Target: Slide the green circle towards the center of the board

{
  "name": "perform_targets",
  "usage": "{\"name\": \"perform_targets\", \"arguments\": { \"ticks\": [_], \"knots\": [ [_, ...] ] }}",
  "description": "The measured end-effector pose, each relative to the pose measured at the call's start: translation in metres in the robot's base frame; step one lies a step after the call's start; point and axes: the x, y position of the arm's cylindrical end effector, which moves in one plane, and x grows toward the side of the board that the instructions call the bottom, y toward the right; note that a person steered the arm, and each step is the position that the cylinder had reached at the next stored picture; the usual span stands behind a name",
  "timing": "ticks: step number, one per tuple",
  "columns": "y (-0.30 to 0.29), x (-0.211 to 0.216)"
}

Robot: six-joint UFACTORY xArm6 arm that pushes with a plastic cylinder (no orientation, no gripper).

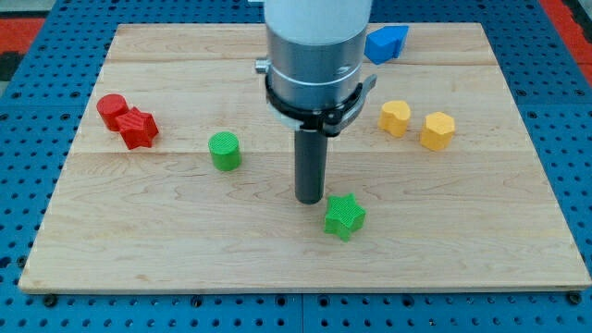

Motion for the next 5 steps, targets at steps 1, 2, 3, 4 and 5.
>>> {"name": "perform_targets", "arguments": {
  "ticks": [1,2,3,4,5],
  "knots": [
    [0.044,0.021],
    [0.071,0.026],
    [0.027,0.040],
    [0.089,0.065],
    [0.123,0.062]
  ]
}}
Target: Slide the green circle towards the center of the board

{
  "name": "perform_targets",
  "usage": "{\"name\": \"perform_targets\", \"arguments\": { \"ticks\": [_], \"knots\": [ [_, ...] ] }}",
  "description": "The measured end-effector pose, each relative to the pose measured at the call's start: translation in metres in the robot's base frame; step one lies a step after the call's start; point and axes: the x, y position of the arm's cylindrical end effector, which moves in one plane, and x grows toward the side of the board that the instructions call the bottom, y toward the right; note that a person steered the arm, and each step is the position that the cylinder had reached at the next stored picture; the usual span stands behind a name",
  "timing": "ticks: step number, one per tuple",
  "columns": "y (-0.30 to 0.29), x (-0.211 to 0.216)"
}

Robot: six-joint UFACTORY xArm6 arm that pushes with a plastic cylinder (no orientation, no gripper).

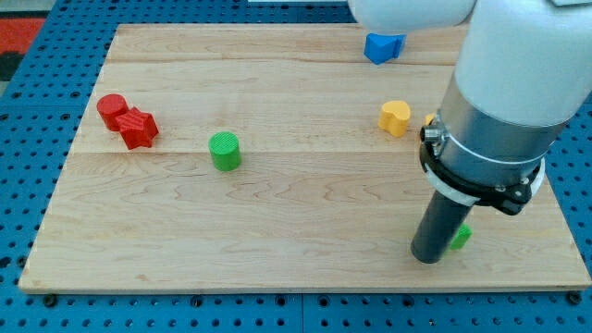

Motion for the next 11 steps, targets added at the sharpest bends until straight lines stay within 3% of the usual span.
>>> {"name": "perform_targets", "arguments": {
  "ticks": [1,2,3,4,5,6,7,8,11],
  "knots": [
    [-0.048,0.005],
    [-0.158,-0.011],
    [-0.225,-0.054],
    [-0.242,-0.106],
    [-0.282,-0.105],
    [-0.240,-0.139],
    [-0.201,-0.145],
    [-0.112,-0.138],
    [-0.142,-0.146]
  ]
}}
